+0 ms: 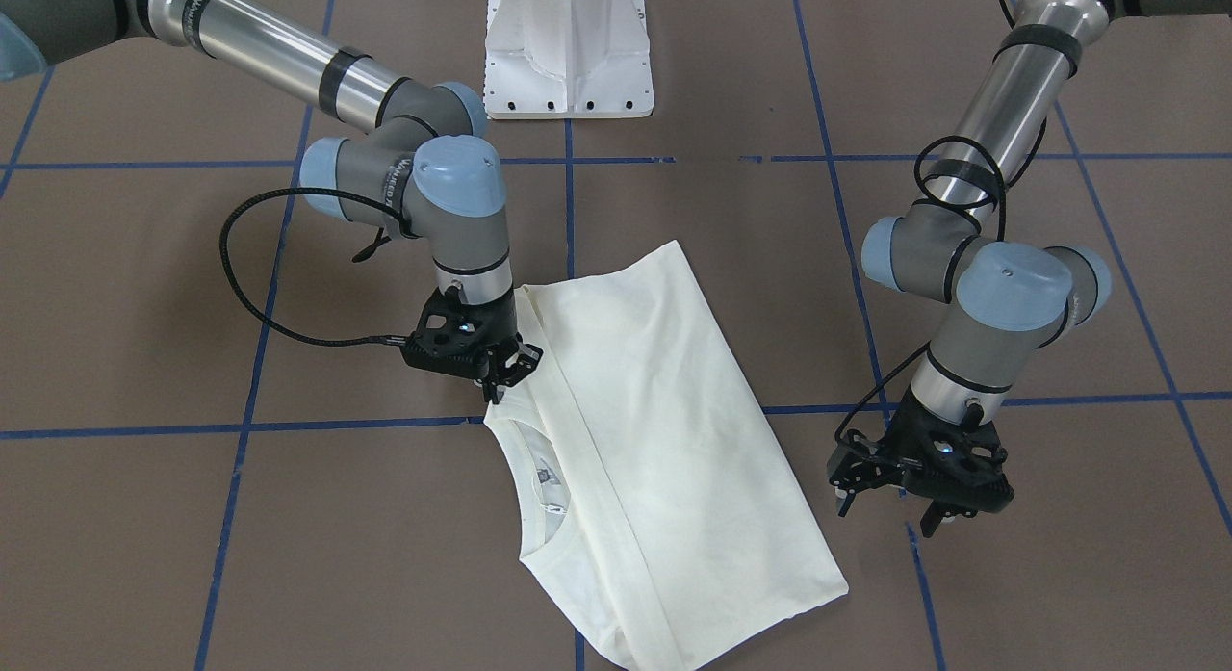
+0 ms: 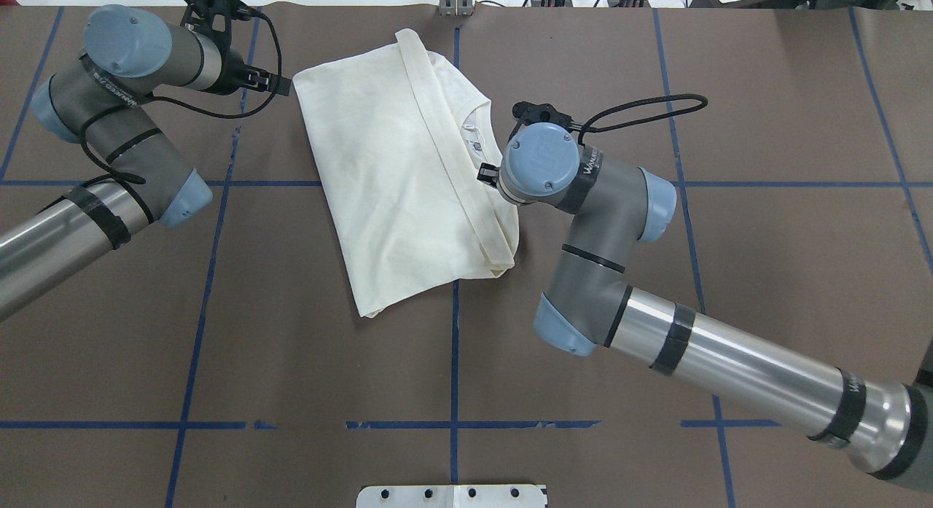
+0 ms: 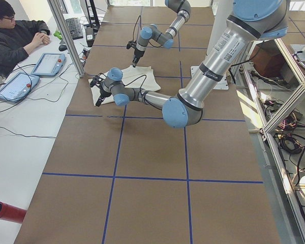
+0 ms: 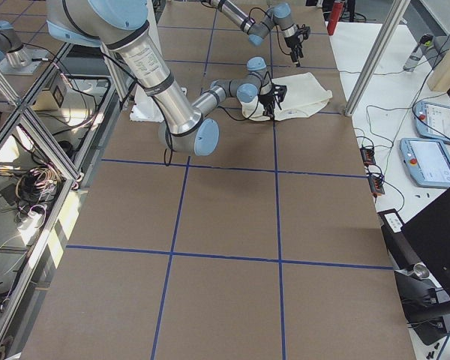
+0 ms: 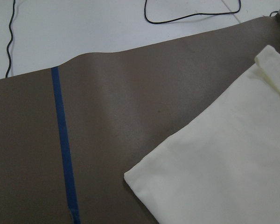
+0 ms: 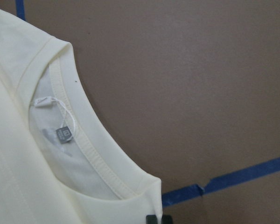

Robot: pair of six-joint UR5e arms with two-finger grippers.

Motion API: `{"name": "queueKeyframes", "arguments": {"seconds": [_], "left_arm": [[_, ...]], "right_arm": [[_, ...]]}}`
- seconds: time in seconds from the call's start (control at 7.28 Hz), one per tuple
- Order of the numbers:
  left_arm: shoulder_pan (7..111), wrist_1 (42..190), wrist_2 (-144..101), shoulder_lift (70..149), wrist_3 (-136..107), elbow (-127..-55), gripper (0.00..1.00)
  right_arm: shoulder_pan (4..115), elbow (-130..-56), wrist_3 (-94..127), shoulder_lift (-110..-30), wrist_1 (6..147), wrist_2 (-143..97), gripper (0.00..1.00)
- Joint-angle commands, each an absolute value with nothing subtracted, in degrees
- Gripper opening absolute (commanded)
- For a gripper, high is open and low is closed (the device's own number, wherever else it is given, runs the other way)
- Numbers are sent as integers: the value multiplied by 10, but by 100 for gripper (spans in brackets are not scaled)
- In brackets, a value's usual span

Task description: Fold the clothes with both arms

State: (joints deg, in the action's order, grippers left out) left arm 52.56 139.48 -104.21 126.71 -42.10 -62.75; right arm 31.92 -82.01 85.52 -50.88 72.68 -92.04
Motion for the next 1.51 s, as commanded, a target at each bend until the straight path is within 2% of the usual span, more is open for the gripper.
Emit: {"name": "queueKeyframes", "arguments": {"seconds": [0.0,0.14,0.27,0.41,0.55,0.82,0.96,1.24,1.37], "left_arm": [[526,1395,-1042,1267,-421,-628,100],[526,1396,-1042,1267,-421,-628,100],[526,1396,-1042,1267,-421,-628,100],[526,1395,-1042,1267,-421,-628,100],[526,1395,-1042,1267,-421,-629,100],[526,1395,-1042,1267,-421,-629,100],[526,1396,-1042,1267,-422,-629,100],[526,1396,-1042,1267,-422,-629,100],[526,1396,-1042,1267,-422,-629,100]], "right_arm": [[284,-966,855,-628,728,-904,0],[270,-998,856,-658,729,-897,0],[260,-1000,856,-662,730,-883,0],[257,-999,854,-662,730,-881,60],[258,-1010,846,-659,732,-882,100],[241,-1086,763,-659,812,-893,100],[196,-1107,737,-663,823,-864,100],[129,-1107,642,-663,837,-781,100],[110,-1104,607,-657,867,-749,77]]}}
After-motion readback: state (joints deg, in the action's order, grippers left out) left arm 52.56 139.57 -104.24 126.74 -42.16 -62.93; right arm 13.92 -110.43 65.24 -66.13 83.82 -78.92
